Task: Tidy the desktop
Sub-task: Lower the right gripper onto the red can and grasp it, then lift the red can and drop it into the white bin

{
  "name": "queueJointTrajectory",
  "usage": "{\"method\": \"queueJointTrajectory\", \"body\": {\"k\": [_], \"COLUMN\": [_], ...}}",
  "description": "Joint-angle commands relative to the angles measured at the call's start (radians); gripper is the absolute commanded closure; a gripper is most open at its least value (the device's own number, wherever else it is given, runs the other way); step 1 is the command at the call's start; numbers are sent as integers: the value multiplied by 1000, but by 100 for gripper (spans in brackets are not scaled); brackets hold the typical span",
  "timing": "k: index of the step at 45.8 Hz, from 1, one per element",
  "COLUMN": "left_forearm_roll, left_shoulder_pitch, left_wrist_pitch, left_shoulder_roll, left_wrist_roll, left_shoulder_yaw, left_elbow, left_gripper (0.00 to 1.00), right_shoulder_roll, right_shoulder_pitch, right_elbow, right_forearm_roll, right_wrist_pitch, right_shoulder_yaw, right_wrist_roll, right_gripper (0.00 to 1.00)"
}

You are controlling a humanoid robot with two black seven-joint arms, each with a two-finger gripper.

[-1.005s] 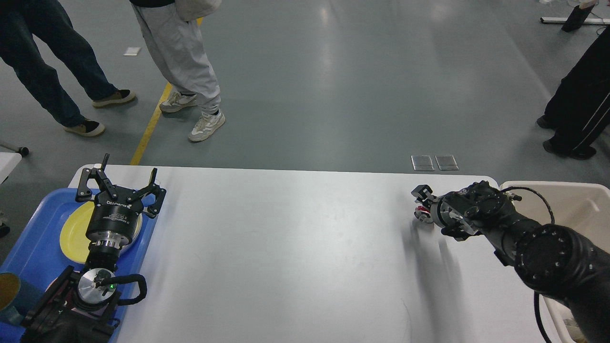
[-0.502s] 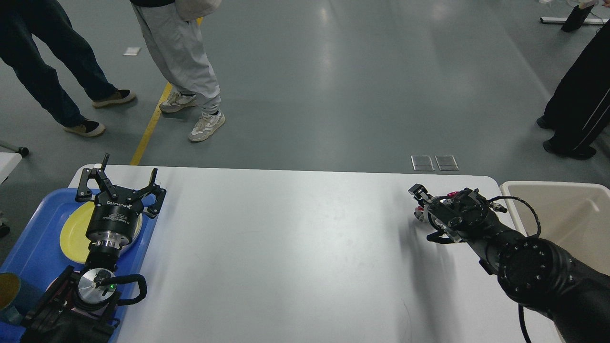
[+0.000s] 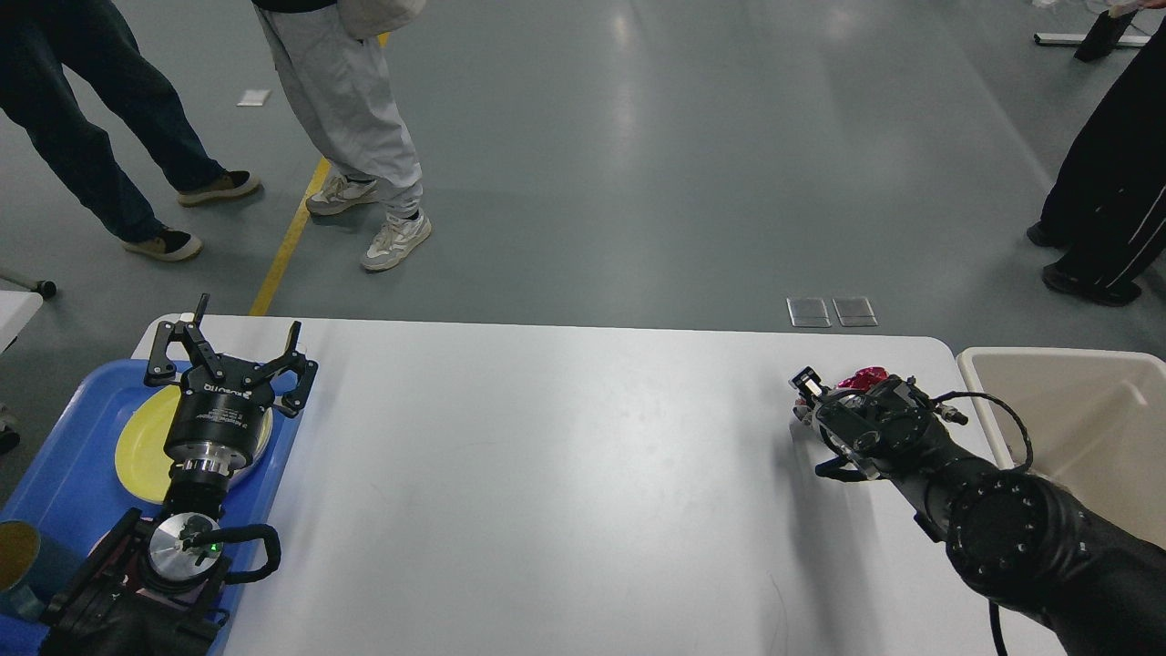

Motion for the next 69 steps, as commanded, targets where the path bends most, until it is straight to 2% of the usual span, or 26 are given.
{"method": "queueJointTrajectory", "body": {"k": [1, 4, 17, 21, 24, 30, 35, 43, 51, 57, 64, 69], "left_forearm_roll": [0, 0, 0, 0, 0, 0, 0, 0, 0, 0, 0, 0], "left_shoulder_pitch": [0, 0, 0, 0, 0, 0, 0, 0, 0, 0, 0, 0], "left_wrist_pitch": [0, 0, 0, 0, 0, -2, 0, 0, 0, -1, 0, 0], "left_shoulder_roll": [0, 0, 0, 0, 0, 0, 0, 0, 0, 0, 0, 0], "left_wrist_roll": [0, 0, 0, 0, 0, 0, 0, 0, 0, 0, 0, 0], "left_shoulder_yaw": [0, 0, 0, 0, 0, 0, 0, 0, 0, 0, 0, 0], "left_elbow": [0, 0, 0, 0, 0, 0, 0, 0, 0, 0, 0, 0], "left_gripper": [3, 3, 3, 3, 3, 3, 3, 3, 3, 3, 3, 3], "right_shoulder_roll": [0, 0, 0, 0, -2, -5, -8, -34, -86, -187, -311, -354], "right_shoulder_pitch": [-1, -1, -5, -5, -5, -5, -4, 24, 97, 206, 352, 493], "right_elbow": [0, 0, 1, 6, 6, 9, 12, 18, 83, 224, 440, 602], "right_forearm_roll": [1, 1, 1, 3, 3, 3, 3, 6, 9, 9, 3, 1], "right_wrist_pitch": [-7, -8, 1, 10, 13, 15, 21, 110, 215, 280, 288, 355], "right_shoulder_yaw": [2, 4, 8, 8, 8, 10, 10, 13, 19, 14, -21, -125], "right_wrist_roll": [1, 3, 1, -5, -9, -16, -38, -46, -77, -94, -124, -131], "right_gripper": [22, 27, 68, 91, 100, 100, 100, 100, 100, 100, 100, 100]}}
